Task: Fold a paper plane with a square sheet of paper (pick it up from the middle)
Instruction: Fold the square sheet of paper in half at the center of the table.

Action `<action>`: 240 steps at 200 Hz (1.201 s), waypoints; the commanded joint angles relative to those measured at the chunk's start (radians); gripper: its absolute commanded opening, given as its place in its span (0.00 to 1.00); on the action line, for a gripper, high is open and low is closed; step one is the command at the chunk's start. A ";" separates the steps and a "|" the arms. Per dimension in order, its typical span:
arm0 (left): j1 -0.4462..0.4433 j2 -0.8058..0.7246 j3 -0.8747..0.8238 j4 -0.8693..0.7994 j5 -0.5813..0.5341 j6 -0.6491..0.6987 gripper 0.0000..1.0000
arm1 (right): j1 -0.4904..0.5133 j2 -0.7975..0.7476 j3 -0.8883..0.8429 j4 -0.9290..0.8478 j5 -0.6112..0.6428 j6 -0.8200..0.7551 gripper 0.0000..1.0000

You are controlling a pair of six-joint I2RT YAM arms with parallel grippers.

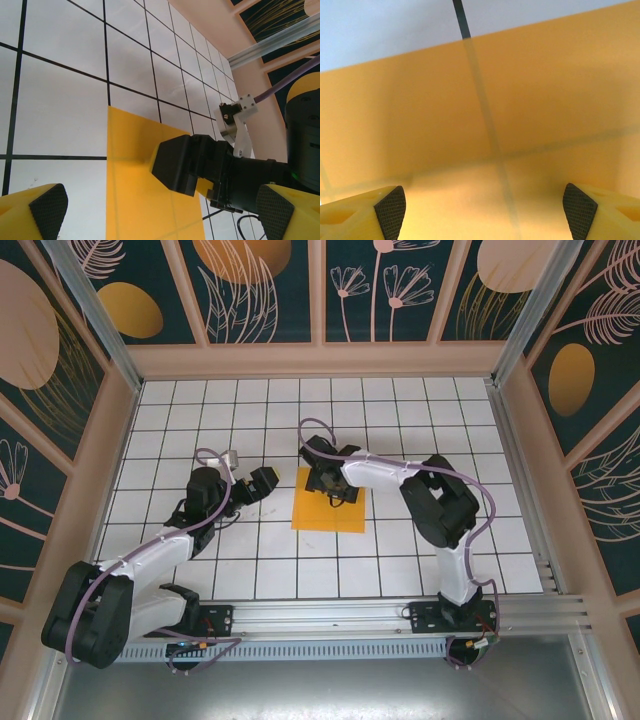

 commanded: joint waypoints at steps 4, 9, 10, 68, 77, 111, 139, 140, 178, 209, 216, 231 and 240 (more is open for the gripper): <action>-0.005 -0.003 0.027 -0.018 0.008 0.021 0.99 | 0.023 -0.027 0.063 -0.076 0.084 -0.079 0.87; -0.006 -0.003 0.027 -0.017 0.008 0.021 0.99 | 0.027 -0.036 0.062 -0.063 0.090 -0.111 0.89; -0.005 -0.003 0.026 -0.018 0.008 0.022 0.99 | 0.027 -0.038 0.061 -0.059 0.091 -0.115 0.90; -0.005 -0.014 0.024 -0.039 -0.025 0.047 0.99 | 0.024 -0.015 0.053 -0.063 0.015 -0.186 0.96; -0.006 -0.012 0.023 -0.039 -0.026 0.047 0.99 | 0.023 -0.006 0.055 -0.077 0.017 -0.152 0.97; -0.006 -0.012 0.022 -0.043 -0.029 0.048 0.99 | 0.030 0.042 0.092 -0.094 -0.004 -0.158 0.99; -0.005 -0.015 0.021 -0.050 -0.035 0.052 0.99 | 0.031 0.066 0.113 -0.104 -0.013 -0.151 0.99; -0.005 -0.015 0.021 -0.050 -0.035 0.053 0.99 | 0.031 0.068 0.113 -0.104 -0.012 -0.150 0.99; -0.005 -0.018 0.018 -0.053 -0.036 0.053 0.99 | 0.031 0.110 0.130 -0.147 0.002 -0.117 0.99; -0.005 -0.022 0.019 -0.059 -0.039 0.055 0.99 | 0.031 0.128 0.077 -0.121 -0.027 -0.117 0.99; -0.005 -0.020 0.019 -0.059 -0.039 0.055 0.99 | 0.029 0.132 0.063 -0.112 -0.037 -0.121 0.99; -0.005 -0.022 0.018 -0.060 -0.037 0.054 0.99 | 0.027 0.135 0.030 -0.082 -0.065 -0.127 0.99; -0.005 -0.020 0.018 -0.061 -0.037 0.056 0.99 | 0.027 0.134 0.012 -0.065 -0.080 -0.132 0.98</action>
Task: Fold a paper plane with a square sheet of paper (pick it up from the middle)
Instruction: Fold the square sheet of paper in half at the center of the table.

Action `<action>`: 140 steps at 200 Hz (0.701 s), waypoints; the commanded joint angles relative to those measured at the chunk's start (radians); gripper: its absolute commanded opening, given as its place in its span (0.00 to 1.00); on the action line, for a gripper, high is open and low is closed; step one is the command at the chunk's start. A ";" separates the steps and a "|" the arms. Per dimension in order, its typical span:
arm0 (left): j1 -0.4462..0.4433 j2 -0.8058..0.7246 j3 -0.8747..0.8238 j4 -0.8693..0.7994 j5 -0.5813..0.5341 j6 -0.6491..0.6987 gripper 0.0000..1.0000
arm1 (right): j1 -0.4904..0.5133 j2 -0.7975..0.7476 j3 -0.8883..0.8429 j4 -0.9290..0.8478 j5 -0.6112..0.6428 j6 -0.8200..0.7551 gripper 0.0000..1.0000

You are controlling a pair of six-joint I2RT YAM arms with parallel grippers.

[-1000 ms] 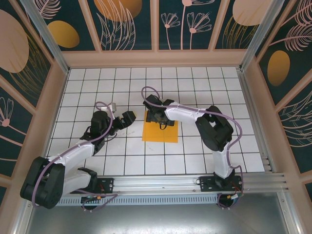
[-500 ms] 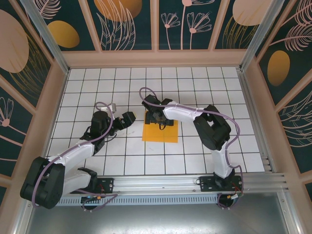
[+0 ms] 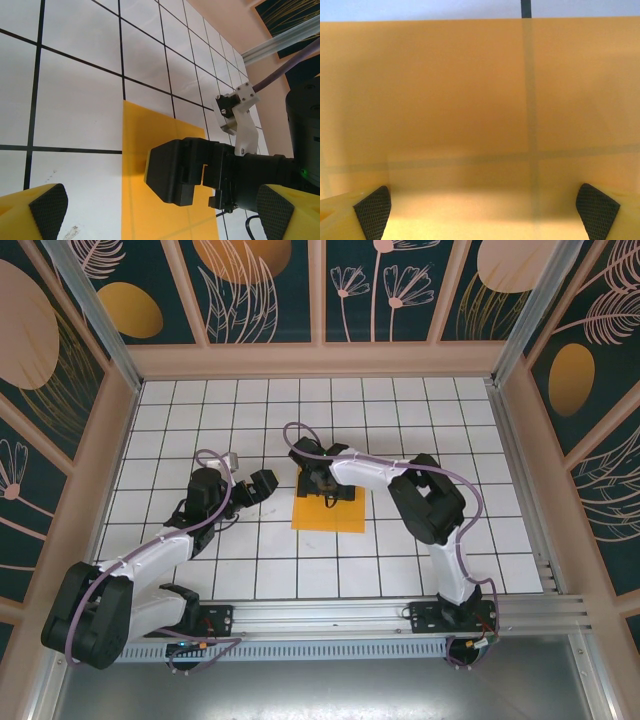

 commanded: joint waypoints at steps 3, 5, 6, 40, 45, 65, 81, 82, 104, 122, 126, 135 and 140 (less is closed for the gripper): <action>-0.005 -0.017 0.018 -0.012 -0.010 0.026 0.99 | 0.002 0.048 -0.086 0.008 -0.085 0.012 0.98; -0.005 -0.017 0.019 -0.012 -0.009 0.026 0.99 | 0.002 0.049 -0.087 0.010 -0.087 0.012 0.98; -0.005 -0.017 0.019 -0.011 -0.009 0.026 0.99 | 0.001 0.049 -0.089 0.011 -0.087 0.012 0.98; -0.005 -0.016 0.019 -0.012 -0.009 0.024 0.99 | 0.002 0.049 -0.089 0.006 -0.069 0.002 0.95; -0.005 -0.017 0.018 -0.012 -0.008 0.024 0.99 | 0.002 0.049 -0.088 0.004 -0.064 0.000 0.95; -0.006 -0.017 0.015 -0.013 -0.012 0.024 0.99 | 0.000 0.049 -0.085 0.000 -0.056 -0.008 0.93; -0.005 -0.015 0.016 -0.012 -0.010 0.022 0.99 | 0.001 0.048 -0.082 0.002 -0.056 -0.009 0.91; -0.005 -0.015 0.016 -0.012 -0.010 0.022 0.99 | 0.001 0.049 -0.082 0.002 -0.057 -0.010 0.91; -0.005 -0.016 0.016 -0.013 -0.011 0.022 0.99 | 0.001 0.049 -0.081 0.007 -0.059 -0.010 0.91; -0.005 -0.016 0.015 -0.015 -0.010 0.023 0.99 | 0.001 0.053 -0.080 0.009 -0.061 -0.015 0.88; -0.005 -0.016 0.014 -0.015 -0.010 0.023 0.99 | 0.002 0.053 -0.080 0.008 -0.062 -0.014 0.88; -0.005 -0.015 0.015 -0.017 -0.010 0.023 0.99 | 0.001 0.053 -0.079 0.009 -0.063 -0.014 0.88; -0.005 -0.016 0.014 -0.017 -0.010 0.023 0.99 | 0.002 0.054 -0.079 0.009 -0.062 -0.015 0.88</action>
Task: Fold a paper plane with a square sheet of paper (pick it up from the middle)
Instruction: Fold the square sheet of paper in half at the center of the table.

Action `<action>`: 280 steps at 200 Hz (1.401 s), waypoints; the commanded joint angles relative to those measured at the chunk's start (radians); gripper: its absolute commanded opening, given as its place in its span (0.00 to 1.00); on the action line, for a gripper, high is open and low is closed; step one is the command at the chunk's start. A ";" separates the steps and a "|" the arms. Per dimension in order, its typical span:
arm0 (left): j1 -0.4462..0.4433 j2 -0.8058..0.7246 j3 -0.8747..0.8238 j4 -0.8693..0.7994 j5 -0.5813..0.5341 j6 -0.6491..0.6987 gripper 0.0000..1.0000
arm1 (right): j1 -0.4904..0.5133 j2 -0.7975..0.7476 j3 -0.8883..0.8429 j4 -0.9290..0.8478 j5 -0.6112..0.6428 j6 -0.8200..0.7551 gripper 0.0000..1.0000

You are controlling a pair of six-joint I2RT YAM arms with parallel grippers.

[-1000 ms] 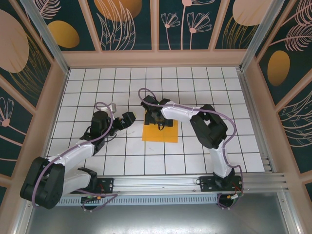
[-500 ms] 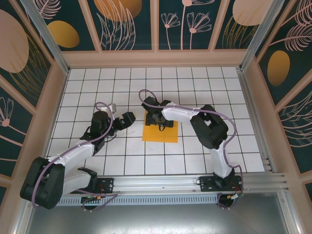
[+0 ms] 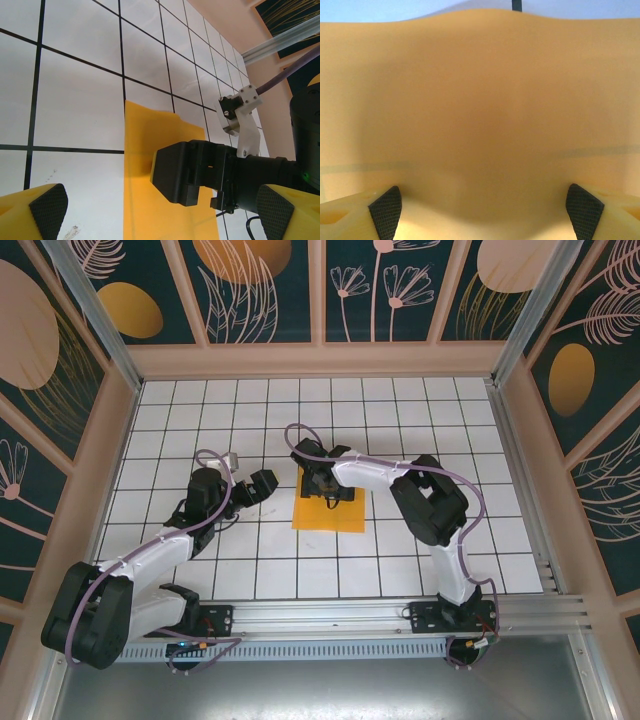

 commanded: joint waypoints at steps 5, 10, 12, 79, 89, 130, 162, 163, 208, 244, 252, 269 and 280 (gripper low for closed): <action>-0.005 -0.016 0.014 -0.015 -0.009 0.023 0.99 | 0.001 0.070 -0.047 -0.020 -0.072 -0.007 0.88; -0.006 -0.015 0.014 -0.015 -0.012 0.022 0.99 | 0.001 0.068 -0.047 -0.020 -0.071 -0.007 0.88; -0.005 -0.015 0.013 -0.015 -0.013 0.023 0.99 | 0.001 0.067 -0.047 -0.020 -0.070 -0.006 0.88; -0.006 -0.015 0.017 -0.019 -0.009 0.021 0.99 | -0.006 0.036 -0.026 0.003 -0.076 -0.055 0.65; -0.005 -0.014 0.018 -0.020 -0.010 0.020 0.99 | -0.008 0.027 -0.022 0.005 -0.074 -0.058 0.61; -0.006 -0.012 0.022 -0.022 -0.010 0.016 0.99 | -0.022 -0.057 -0.043 0.068 -0.117 -0.061 0.38; -0.005 -0.012 0.023 -0.026 -0.010 0.013 0.99 | -0.052 -0.141 -0.081 0.122 -0.185 -0.046 0.26; -0.005 -0.012 0.024 -0.026 -0.010 0.013 0.99 | -0.053 -0.144 -0.082 0.125 -0.187 -0.044 0.26; -0.006 -0.019 0.031 -0.033 -0.010 0.007 0.99 | -0.130 -0.306 -0.227 0.405 -0.496 0.031 0.27; -0.005 -0.019 0.045 -0.034 -0.003 -0.003 0.99 | -0.202 -0.376 -0.385 0.759 -0.770 0.145 0.30; -0.005 -0.017 0.050 -0.034 -0.001 -0.005 0.99 | -0.218 -0.368 -0.405 0.784 -0.798 0.151 0.30; -0.006 -0.010 0.055 -0.031 0.013 -0.009 0.99 | -0.244 -0.351 -0.443 0.782 -0.804 0.132 0.32; -0.007 -0.002 0.056 -0.021 0.025 -0.016 0.99 | -0.258 -0.327 -0.459 0.768 -0.812 0.105 0.34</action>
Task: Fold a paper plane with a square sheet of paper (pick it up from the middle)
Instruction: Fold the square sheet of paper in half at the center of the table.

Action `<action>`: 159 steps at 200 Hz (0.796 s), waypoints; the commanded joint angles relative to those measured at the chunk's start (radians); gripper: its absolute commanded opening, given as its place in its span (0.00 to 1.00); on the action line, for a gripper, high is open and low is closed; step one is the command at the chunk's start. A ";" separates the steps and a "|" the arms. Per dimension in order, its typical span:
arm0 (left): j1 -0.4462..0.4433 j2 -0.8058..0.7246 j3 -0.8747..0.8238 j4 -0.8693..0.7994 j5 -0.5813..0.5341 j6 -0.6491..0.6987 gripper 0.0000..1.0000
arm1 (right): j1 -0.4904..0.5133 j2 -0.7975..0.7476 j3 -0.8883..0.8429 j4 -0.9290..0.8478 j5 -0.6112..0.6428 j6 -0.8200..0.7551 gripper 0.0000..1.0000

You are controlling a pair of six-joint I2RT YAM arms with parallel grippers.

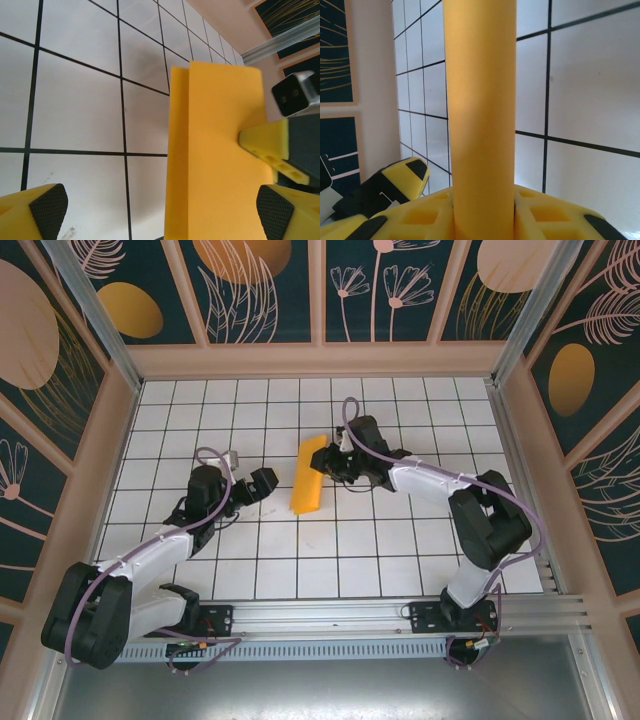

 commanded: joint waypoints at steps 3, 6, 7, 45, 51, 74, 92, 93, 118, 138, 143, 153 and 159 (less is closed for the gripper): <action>-0.005 0.002 0.030 0.010 0.026 -0.013 0.99 | -0.031 0.043 -0.048 0.072 -0.101 -0.010 0.34; -0.004 0.004 0.030 0.013 0.031 -0.015 0.99 | -0.033 0.052 -0.048 0.058 -0.099 -0.018 0.34; -0.005 0.006 0.030 0.014 0.032 -0.015 0.99 | -0.034 0.054 -0.048 0.053 -0.098 -0.022 0.34; -0.007 0.069 0.048 0.050 0.095 -0.034 0.99 | -0.046 0.110 -0.037 -0.082 -0.010 -0.128 0.44; -0.006 0.080 0.053 0.056 0.103 -0.037 0.99 | -0.048 0.114 -0.035 -0.100 0.011 -0.134 0.47; -0.006 0.114 0.067 0.067 0.125 -0.044 0.99 | -0.050 0.108 -0.035 -0.132 0.032 -0.155 0.52; -0.009 0.136 0.074 0.080 0.139 -0.048 0.99 | -0.049 0.079 -0.035 -0.152 0.031 -0.169 0.60; -0.010 0.137 0.074 0.082 0.140 -0.048 0.99 | -0.050 0.077 -0.036 -0.153 0.033 -0.168 0.60; -0.018 0.179 0.092 0.090 0.158 -0.048 0.99 | -0.050 0.035 -0.046 -0.195 0.078 -0.162 0.68; -0.032 0.214 0.108 0.101 0.168 -0.050 0.99 | -0.044 0.028 -0.044 -0.257 0.147 -0.167 0.68; -0.038 0.223 0.112 0.105 0.170 -0.049 0.99 | -0.041 0.031 -0.044 -0.268 0.158 -0.169 0.68; -0.049 0.242 0.122 0.108 0.174 -0.049 0.99 | -0.036 0.041 -0.032 -0.303 0.194 -0.166 0.68; -0.054 0.253 0.129 0.109 0.178 -0.049 0.98 | -0.031 0.051 -0.021 -0.326 0.221 -0.163 0.67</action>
